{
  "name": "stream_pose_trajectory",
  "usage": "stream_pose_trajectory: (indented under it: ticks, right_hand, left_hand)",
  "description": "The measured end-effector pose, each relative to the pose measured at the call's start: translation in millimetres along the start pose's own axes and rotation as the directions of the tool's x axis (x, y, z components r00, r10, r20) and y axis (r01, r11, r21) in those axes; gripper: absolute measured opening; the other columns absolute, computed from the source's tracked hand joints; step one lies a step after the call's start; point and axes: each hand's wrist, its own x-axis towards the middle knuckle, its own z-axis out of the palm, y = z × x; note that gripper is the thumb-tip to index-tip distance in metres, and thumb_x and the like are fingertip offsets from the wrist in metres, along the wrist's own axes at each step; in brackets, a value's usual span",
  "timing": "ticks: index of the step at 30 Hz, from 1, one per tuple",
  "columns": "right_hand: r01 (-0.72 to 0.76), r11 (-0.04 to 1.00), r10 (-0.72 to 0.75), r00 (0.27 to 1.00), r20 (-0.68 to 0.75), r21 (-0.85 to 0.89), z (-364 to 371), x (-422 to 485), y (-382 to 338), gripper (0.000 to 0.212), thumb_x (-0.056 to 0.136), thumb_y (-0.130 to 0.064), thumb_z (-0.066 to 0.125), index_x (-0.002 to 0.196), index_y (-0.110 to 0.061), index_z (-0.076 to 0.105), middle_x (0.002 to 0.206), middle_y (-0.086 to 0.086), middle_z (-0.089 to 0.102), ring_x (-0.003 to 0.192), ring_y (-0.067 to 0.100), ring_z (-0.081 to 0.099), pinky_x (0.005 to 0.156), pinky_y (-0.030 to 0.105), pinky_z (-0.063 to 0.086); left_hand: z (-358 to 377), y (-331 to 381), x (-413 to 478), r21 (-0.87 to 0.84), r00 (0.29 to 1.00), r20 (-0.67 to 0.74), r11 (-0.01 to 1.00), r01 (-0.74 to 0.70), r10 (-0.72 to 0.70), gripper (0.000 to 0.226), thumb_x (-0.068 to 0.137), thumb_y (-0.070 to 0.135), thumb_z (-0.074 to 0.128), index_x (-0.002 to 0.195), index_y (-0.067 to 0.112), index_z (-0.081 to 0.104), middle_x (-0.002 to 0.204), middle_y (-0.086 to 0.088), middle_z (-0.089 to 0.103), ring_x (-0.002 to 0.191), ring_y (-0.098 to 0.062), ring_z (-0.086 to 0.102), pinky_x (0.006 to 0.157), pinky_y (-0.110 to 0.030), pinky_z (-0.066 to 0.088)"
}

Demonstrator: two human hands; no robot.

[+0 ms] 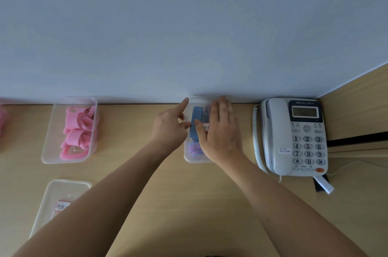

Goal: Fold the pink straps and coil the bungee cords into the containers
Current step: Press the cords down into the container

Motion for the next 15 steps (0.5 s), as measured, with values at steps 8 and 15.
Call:
stream_pose_trajectory:
  ticks: [8, 15]
  right_hand:
    - [-0.001, 0.994, 0.003, 1.0, 0.024, -0.113, -3.1, 7.7, -1.8, 0.069, 0.093, -0.06, 0.031, 0.153, -0.025, 0.033, 0.149, 0.023, 0.032, 0.131, 0.041, 0.036, 0.106, 0.05, 0.037]
    - [0.001, 0.988, 0.0, 1.0, 0.008, -0.154, -3.9, 13.0, -6.1, 0.068, 0.09, -0.056, 0.041, 0.149, -0.024, 0.038, 0.132, 0.018, 0.04, 0.112, 0.036, 0.04, 0.094, 0.047, 0.041]
  left_hand:
    - [-7.9, -1.1, 7.3, 0.18, 0.998, 0.06, 0.983, -0.025, 0.014, 0.068, 0.096, 0.027, 0.068, 0.155, 0.042, 0.04, 0.113, 0.009, 0.07, 0.096, -0.016, 0.056, 0.081, -0.029, 0.041]
    - [-9.1, 2.1, 4.6, 0.232, 0.999, 0.043, 0.973, 0.0, -0.011, 0.067, 0.096, 0.032, 0.065, 0.154, 0.049, 0.037, 0.114, 0.015, 0.068, 0.102, -0.019, 0.06, 0.083, -0.035, 0.049]
